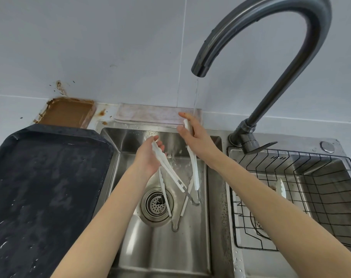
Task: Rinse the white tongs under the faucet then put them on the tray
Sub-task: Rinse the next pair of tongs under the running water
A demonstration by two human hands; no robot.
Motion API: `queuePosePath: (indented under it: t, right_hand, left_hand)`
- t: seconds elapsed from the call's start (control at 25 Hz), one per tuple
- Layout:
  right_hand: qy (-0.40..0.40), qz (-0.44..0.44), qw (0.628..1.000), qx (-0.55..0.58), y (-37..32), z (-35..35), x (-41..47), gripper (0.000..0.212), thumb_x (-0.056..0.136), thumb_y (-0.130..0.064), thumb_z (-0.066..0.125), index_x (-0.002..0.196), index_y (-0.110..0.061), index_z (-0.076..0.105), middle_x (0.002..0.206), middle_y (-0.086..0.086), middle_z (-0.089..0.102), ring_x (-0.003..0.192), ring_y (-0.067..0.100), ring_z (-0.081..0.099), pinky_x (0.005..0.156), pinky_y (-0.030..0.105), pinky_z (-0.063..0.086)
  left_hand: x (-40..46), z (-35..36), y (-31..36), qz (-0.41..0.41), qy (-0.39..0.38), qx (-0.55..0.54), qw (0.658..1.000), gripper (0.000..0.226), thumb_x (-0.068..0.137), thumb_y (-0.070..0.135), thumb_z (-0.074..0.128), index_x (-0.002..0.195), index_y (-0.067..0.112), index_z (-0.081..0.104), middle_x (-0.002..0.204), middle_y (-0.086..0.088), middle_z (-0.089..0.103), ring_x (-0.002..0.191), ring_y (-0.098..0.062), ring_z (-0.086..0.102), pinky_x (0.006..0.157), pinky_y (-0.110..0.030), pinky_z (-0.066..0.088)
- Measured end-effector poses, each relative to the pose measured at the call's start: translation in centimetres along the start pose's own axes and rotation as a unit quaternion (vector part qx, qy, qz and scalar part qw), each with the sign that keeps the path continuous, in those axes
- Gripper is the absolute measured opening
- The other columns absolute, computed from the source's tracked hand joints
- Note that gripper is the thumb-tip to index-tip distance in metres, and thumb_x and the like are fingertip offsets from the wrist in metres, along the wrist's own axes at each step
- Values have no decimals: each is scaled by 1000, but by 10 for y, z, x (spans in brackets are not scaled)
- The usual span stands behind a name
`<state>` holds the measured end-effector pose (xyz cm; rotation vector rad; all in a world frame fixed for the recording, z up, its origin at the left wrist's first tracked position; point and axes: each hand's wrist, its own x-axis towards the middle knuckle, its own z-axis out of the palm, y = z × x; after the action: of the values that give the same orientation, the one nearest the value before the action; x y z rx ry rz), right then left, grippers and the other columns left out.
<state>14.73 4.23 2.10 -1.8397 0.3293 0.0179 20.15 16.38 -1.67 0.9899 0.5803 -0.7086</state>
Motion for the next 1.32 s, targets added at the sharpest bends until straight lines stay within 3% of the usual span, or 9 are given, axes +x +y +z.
queuePosePath:
  t: [0.08, 0.16, 0.28, 0.4, 0.72, 0.88, 1.0, 1.12, 1.32]
  right_hand:
    - [31, 14, 999, 28, 5, 1, 4, 44, 99, -24, 35, 143, -17, 32, 119, -1, 51, 108, 13, 50, 99, 33, 43]
    - [62, 52, 992, 93, 10, 0, 10, 40, 101, -19, 30, 140, -11, 35, 127, 5, 54, 114, 19, 54, 96, 33, 46]
    - [127, 91, 970, 185, 13, 5, 13, 30, 101, -14, 28, 122, -10, 49, 121, 10, 60, 113, 24, 60, 91, 33, 51]
    - [167, 77, 962, 202, 8, 15, 16, 21, 99, -15, 34, 98, -13, 55, 92, 2, 65, 83, 17, 66, 74, 24, 53]
    - [171, 95, 965, 176, 2, 20, 14, 30, 98, -30, 38, 72, -21, 49, 56, -3, 42, 49, 8, 37, 50, 22, 36]
    - [140, 97, 971, 169, 0, 14, 5, 25, 96, -35, 37, 77, -26, 51, 59, -7, 39, 53, 7, 35, 54, 19, 32]
    - [141, 62, 979, 134, 3, 4, -8, 17, 96, -34, 39, 85, -29, 52, 63, -11, 41, 61, 3, 41, 63, 18, 34]
    - [166, 66, 978, 110, 8, -11, -21, 15, 96, -31, 39, 96, -20, 50, 64, -8, 38, 60, 5, 39, 61, 20, 35]
    - [213, 73, 970, 96, 18, -29, -36, 11, 97, -23, 40, 94, -16, 48, 66, -9, 41, 61, 4, 41, 60, 12, 38]
  left_hand:
    - [-3, 1, 5, 33, -1, 35, 999, 21, 91, 18, 47, 70, 20, 47, 58, 7, 42, 52, -8, 36, 56, -20, 31]
    - [-11, 0, 14, 94, -19, 104, 990, 24, 89, 18, 52, 66, 20, 44, 43, 11, 37, 46, -8, 28, 49, -20, 26]
    - [-34, 9, 23, 191, -74, 223, 953, 25, 87, 22, 58, 65, 21, 46, 41, 12, 38, 39, -5, 35, 46, -19, 32]
    - [-45, 20, 22, 245, -59, 304, 919, 27, 84, 29, 62, 64, 21, 46, 49, 5, 43, 44, -8, 40, 43, -14, 39]
    - [-38, 11, 16, 220, -78, 243, 942, 36, 87, 31, 58, 59, 20, 38, 36, 13, 39, 36, -2, 36, 52, -22, 33]
    - [-25, 7, 10, 208, -70, 253, 942, 37, 93, 30, 48, 61, 19, 33, 44, 11, 33, 44, -7, 33, 54, -22, 32]
    - [-14, 13, 4, 223, -42, 358, 906, 30, 96, 26, 37, 70, 14, 44, 59, 3, 44, 57, -13, 45, 70, -30, 42]
    - [-9, 29, -2, 244, -37, 485, 839, 19, 96, 21, 34, 98, 9, 49, 69, 3, 58, 63, -9, 52, 60, -20, 42]
    - [-1, 55, -17, 254, -61, 533, 805, 24, 95, 19, 41, 89, 10, 62, 83, -4, 69, 60, 0, 60, 53, -3, 44]
